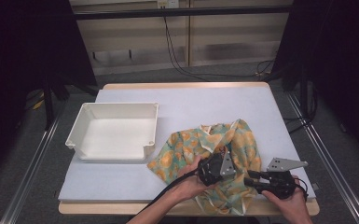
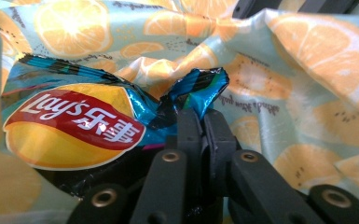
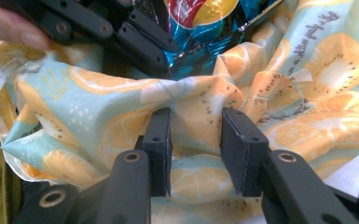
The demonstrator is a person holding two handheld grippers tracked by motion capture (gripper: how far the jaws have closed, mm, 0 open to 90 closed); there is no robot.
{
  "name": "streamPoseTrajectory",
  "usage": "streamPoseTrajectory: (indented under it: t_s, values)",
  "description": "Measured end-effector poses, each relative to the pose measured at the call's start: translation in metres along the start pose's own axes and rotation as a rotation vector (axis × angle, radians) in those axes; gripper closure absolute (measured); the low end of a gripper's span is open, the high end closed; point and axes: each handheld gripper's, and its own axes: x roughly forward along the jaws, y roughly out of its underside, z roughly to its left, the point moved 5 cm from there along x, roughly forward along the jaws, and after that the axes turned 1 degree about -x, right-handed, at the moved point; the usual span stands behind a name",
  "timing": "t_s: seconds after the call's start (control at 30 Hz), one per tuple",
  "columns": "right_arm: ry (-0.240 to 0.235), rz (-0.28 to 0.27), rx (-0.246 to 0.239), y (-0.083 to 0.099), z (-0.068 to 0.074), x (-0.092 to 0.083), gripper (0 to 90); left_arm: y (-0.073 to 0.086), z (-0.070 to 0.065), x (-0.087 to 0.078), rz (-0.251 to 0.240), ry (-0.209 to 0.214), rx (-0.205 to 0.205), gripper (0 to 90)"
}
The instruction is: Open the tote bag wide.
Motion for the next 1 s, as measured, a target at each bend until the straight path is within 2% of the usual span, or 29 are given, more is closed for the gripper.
streamPoseTrajectory:
  t_s: [0.07,0.13,0.23,0.47,0.53,0.6,0.77,0.87,1.0]
  values:
    - [0.000,-0.004,0.000,0.000,0.000,0.000,63.9,0.000,0.003,-0.004,-0.014,0.021,-0.028,89.2]
    - [0.004,-0.008,0.000,-0.001,-0.001,0.000,64.1,0.000,0.007,-0.008,-0.048,0.047,-0.069,89.5]
    - [0.004,-0.016,0.003,-0.003,-0.001,0.000,65.0,-0.001,0.010,-0.019,-0.113,0.082,-0.107,89.7]
    - [0.008,-0.020,0.009,-0.005,-0.003,0.001,66.7,-0.008,0.014,-0.046,-0.206,0.128,-0.130,89.7]
    - [0.010,-0.028,0.009,-0.008,-0.003,0.001,67.0,-0.011,0.015,-0.052,-0.227,0.119,-0.135,89.7]
    - [0.011,-0.035,0.006,-0.010,-0.003,0.000,67.0,-0.013,0.017,-0.059,-0.257,0.139,-0.148,89.7]
    - [0.009,-0.049,0.000,-0.016,-0.002,0.001,66.7,-0.020,0.023,-0.071,-0.319,0.158,-0.170,89.7]
    - [0.006,-0.054,-0.003,-0.019,-0.002,0.001,66.7,-0.024,0.029,-0.077,-0.330,0.150,-0.169,89.8]
    - [0.006,-0.066,-0.008,-0.025,-0.002,0.000,66.9,-0.029,0.034,-0.084,-0.360,0.161,-0.176,89.8]
